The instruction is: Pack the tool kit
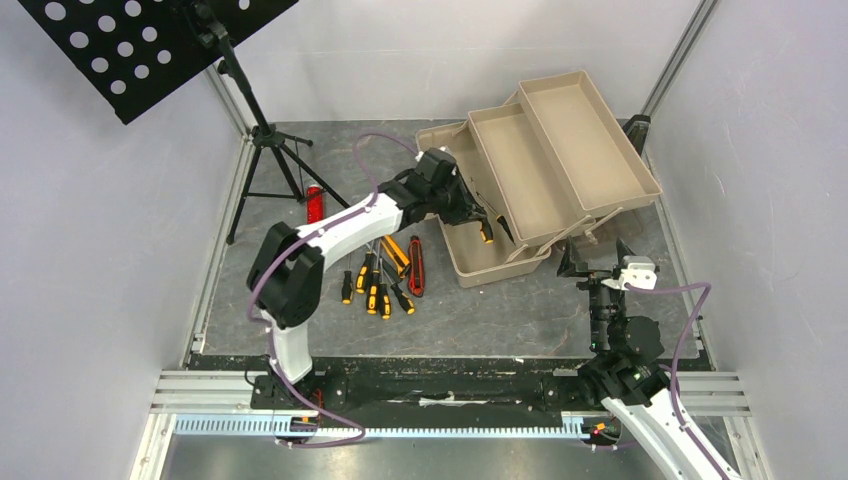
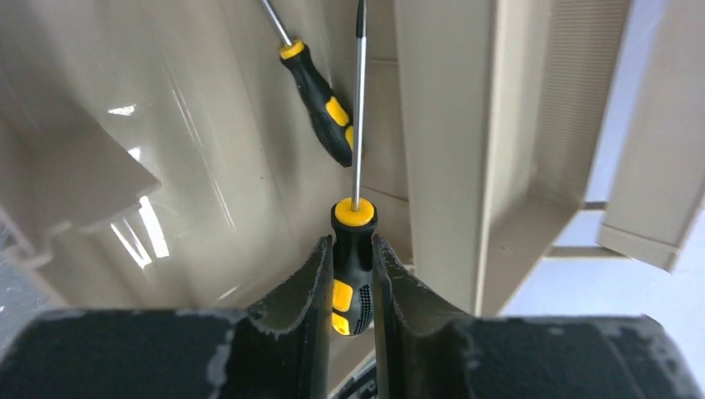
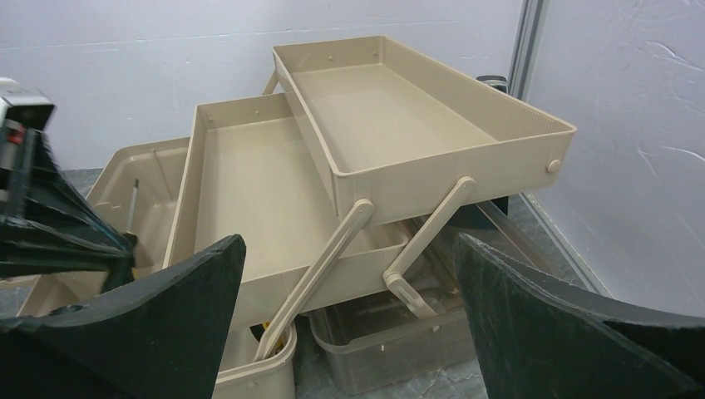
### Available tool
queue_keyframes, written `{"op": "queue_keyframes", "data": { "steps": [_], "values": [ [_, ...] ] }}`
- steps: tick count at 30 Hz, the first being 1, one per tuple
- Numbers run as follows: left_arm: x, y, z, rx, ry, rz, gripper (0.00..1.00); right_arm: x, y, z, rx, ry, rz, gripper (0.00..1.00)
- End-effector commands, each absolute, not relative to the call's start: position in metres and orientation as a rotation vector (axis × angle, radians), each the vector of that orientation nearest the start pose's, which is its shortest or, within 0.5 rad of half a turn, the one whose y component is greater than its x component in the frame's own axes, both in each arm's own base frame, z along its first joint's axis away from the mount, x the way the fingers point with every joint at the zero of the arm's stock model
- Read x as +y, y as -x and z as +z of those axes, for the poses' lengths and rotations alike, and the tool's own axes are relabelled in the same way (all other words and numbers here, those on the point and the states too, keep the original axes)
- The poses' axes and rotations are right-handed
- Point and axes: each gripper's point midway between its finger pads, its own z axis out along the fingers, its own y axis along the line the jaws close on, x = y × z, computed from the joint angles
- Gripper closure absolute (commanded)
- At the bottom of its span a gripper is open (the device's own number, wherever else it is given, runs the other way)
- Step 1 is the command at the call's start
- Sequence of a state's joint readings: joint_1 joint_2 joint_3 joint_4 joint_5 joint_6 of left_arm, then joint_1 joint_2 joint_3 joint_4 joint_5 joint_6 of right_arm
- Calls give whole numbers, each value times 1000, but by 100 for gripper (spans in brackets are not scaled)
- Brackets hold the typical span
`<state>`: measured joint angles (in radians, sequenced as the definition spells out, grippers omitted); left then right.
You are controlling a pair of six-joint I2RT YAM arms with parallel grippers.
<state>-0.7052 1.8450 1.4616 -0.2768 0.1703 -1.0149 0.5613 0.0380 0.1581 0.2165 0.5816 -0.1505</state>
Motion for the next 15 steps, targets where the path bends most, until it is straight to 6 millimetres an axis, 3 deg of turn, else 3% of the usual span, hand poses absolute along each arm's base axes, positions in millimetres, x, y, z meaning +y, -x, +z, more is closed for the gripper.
{"op": "queue_keyframes", "data": {
  "steps": [1, 7, 10, 15],
  "values": [
    [-406, -368, 163, 2427, 323, -1039, 85, 24, -231, 251, 1264, -75, -1, 2],
    [-409, -369, 128, 2501, 336, -964, 65, 25, -230, 252, 1261, -74, 1, 2],
    [-411, -368, 130, 2500, 321, -976, 53, 25, -231, 251, 1264, -74, 1, 2],
    [-405, -370, 155, 2459, 267, -958, 35, 25, -230, 252, 1260, -74, 4, 2]
  ]
}}
